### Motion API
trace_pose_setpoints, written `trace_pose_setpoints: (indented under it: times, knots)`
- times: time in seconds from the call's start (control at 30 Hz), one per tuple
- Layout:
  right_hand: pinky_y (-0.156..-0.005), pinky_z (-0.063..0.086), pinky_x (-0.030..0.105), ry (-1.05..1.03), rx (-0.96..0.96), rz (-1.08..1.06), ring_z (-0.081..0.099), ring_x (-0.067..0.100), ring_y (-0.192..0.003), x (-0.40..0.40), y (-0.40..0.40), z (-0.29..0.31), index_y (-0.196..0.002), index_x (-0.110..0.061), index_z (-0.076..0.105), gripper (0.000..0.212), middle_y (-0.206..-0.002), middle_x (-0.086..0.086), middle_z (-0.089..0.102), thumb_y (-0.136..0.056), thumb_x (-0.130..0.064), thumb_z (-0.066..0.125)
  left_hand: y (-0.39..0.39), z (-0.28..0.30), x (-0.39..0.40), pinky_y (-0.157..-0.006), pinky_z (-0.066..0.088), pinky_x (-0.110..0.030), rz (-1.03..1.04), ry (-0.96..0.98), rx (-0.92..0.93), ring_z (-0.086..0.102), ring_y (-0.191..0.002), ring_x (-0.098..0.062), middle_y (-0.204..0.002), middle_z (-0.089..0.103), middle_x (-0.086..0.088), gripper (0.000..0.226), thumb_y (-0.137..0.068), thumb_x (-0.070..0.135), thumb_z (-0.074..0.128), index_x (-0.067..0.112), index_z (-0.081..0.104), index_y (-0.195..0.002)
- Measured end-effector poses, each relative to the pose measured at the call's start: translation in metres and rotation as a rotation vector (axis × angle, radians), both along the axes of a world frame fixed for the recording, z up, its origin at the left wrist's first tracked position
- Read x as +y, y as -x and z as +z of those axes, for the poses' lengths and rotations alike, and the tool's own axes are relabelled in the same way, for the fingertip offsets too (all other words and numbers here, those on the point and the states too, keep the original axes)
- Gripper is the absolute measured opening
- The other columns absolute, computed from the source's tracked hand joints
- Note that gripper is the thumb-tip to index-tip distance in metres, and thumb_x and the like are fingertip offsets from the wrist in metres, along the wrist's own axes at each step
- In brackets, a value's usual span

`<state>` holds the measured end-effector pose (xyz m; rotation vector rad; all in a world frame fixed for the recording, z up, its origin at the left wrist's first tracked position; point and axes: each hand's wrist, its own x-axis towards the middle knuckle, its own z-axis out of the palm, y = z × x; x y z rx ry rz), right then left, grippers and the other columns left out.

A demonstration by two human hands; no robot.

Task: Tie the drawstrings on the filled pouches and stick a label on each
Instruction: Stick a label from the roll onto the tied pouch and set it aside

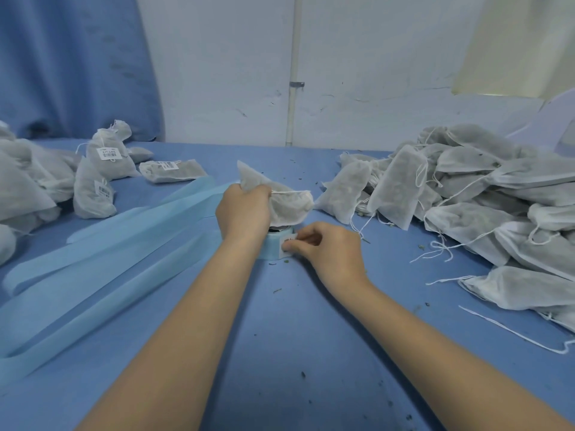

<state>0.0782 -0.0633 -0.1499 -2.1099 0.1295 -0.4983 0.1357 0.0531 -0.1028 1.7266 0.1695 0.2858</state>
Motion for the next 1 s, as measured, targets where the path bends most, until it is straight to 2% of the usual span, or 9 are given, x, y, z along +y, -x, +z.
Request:
trace_pose_setpoints:
  times: [0.17, 0.2, 0.33, 0.43, 0.57, 0.73, 0.87, 1.0]
  knots:
    - [-0.057, 0.038, 0.004, 0.006, 0.000, -0.031, 0.052, -0.013, -0.056, 0.003, 0.006, -0.002, -0.065, -0.024, 0.061, 0.024, -0.050, -0.023, 0.058, -0.069, -0.026, 0.084, 0.002, -0.002, -0.003, -0.069, 0.036, -0.030, -0.011, -0.005, 0.000, 0.052, -0.084, -0.025, -0.076, 0.053, 0.002, 0.017, -0.083, 0.026, 0.058, 0.010, 0.057, -0.091]
    - [-0.056, 0.038, 0.004, 0.007, 0.000, -0.035, 0.052, -0.013, -0.056, 0.003, 0.007, -0.002, -0.064, -0.024, 0.059, 0.025, -0.049, -0.025, 0.057, -0.069, -0.027, 0.084, 0.003, -0.002, -0.004, -0.069, 0.036, -0.029, -0.014, -0.003, -0.001, 0.052, -0.084, -0.025, -0.077, 0.054, 0.002, 0.018, -0.083, 0.026, 0.058, 0.010, 0.058, -0.092]
    - [-0.057, 0.038, 0.008, 0.046, -0.031, -0.061, 0.050, -0.009, -0.056, 0.007, 0.008, -0.002, -0.058, -0.025, 0.054, 0.031, -0.051, -0.017, 0.053, -0.070, -0.027, 0.083, 0.003, -0.002, -0.004, -0.071, 0.039, -0.030, -0.015, 0.001, 0.001, 0.054, -0.089, -0.026, -0.087, 0.057, -0.002, 0.020, -0.083, 0.025, 0.057, 0.009, 0.059, -0.096]
    - [-0.058, 0.037, 0.007, 0.114, -0.072, -0.042, 0.049, -0.007, -0.057, 0.010, 0.009, -0.003, -0.059, -0.023, 0.051, 0.033, -0.057, -0.013, 0.052, -0.073, -0.023, 0.081, 0.004, -0.002, -0.004, -0.079, 0.045, -0.035, -0.018, -0.004, -0.002, 0.056, -0.095, -0.029, -0.090, 0.057, -0.003, 0.021, -0.083, 0.025, 0.057, 0.010, 0.058, -0.096]
    - [-0.060, 0.039, 0.009, 0.148, -0.104, 0.009, 0.050, 0.001, -0.058, 0.016, 0.011, -0.004, -0.061, -0.019, 0.054, 0.029, -0.060, -0.011, 0.055, -0.075, -0.019, 0.079, 0.004, -0.002, -0.003, -0.084, 0.045, -0.037, -0.017, -0.010, -0.007, 0.057, -0.100, -0.032, -0.090, 0.056, -0.004, 0.020, -0.083, 0.025, 0.057, 0.009, 0.057, -0.096]
    - [-0.061, 0.041, 0.012, 0.162, -0.097, 0.089, 0.051, 0.004, -0.057, 0.021, 0.020, -0.003, -0.063, -0.013, 0.060, 0.024, -0.061, -0.006, 0.059, -0.072, -0.019, 0.082, 0.003, -0.002, -0.003, -0.077, 0.042, -0.034, -0.014, -0.004, -0.003, 0.057, -0.099, -0.032, -0.092, 0.058, -0.006, 0.021, -0.084, 0.025, 0.057, 0.008, 0.058, -0.096]
    - [-0.069, 0.046, 0.021, 0.172, -0.034, 0.218, 0.058, 0.011, -0.068, 0.019, 0.031, 0.005, -0.066, -0.011, 0.067, 0.021, -0.073, 0.001, 0.068, -0.069, -0.019, 0.085, 0.004, -0.002, -0.003, -0.085, 0.045, -0.038, -0.004, -0.021, -0.006, 0.056, -0.101, -0.033, -0.100, 0.062, -0.011, 0.026, -0.084, 0.025, 0.057, 0.005, 0.060, -0.100]
    - [-0.058, 0.040, 0.006, 0.152, 0.002, 0.247, 0.055, -0.003, -0.056, 0.015, 0.044, 0.007, -0.061, -0.022, 0.060, 0.026, -0.058, -0.014, 0.060, -0.070, -0.019, 0.085, 0.003, -0.002, -0.003, -0.084, 0.044, -0.037, -0.004, -0.017, -0.007, 0.056, -0.103, -0.033, -0.105, 0.064, -0.013, 0.028, -0.084, 0.025, 0.057, 0.004, 0.060, -0.101]
